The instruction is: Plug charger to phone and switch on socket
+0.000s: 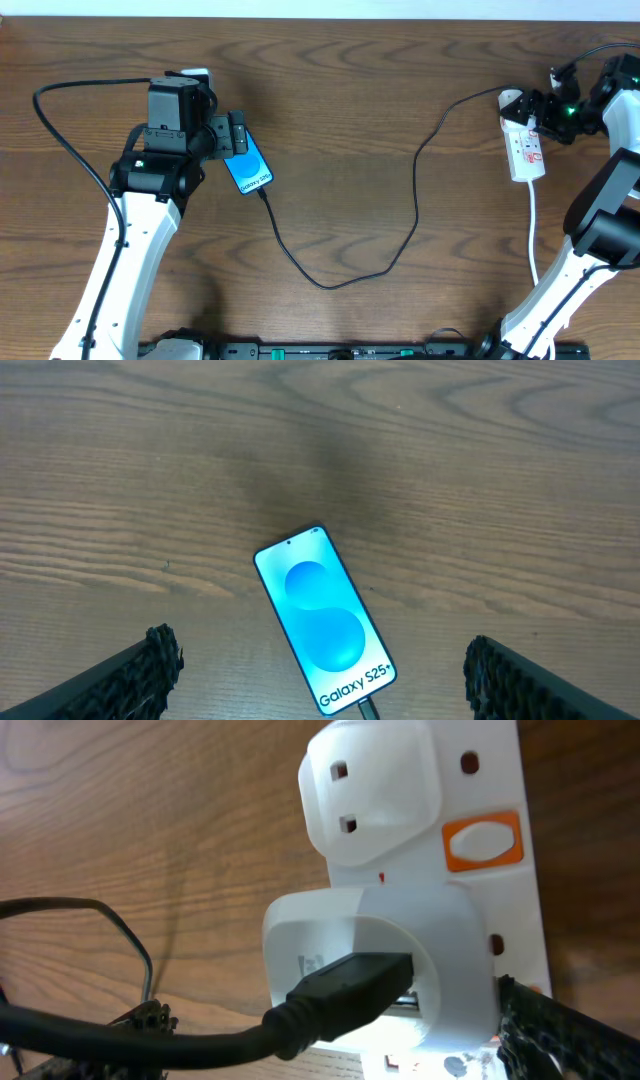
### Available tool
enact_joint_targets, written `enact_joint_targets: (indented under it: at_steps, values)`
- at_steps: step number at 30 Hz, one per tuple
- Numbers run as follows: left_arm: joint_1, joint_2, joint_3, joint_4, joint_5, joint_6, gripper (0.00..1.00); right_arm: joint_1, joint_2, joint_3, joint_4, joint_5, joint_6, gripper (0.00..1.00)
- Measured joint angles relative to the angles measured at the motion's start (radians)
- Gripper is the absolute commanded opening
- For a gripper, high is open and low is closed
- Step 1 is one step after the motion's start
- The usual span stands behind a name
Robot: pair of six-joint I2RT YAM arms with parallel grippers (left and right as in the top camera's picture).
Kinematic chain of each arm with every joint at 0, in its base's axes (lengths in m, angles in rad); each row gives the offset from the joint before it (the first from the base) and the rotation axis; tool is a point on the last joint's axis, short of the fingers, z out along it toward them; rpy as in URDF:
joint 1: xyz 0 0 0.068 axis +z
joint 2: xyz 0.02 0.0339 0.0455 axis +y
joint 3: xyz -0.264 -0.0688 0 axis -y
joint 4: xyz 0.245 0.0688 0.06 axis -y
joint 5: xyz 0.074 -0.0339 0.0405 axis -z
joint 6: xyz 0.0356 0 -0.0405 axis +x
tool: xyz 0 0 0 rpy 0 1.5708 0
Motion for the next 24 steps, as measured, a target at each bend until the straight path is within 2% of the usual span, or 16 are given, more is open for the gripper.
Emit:
enact_joint_targets:
  at_steps: [24]
  values:
    - [0.000, 0.000, 0.000, 0.000, 0.000, 0.000, 0.92, 0.017, 0.000, 0.003, -0.003, 0.039, 0.025, 0.99]
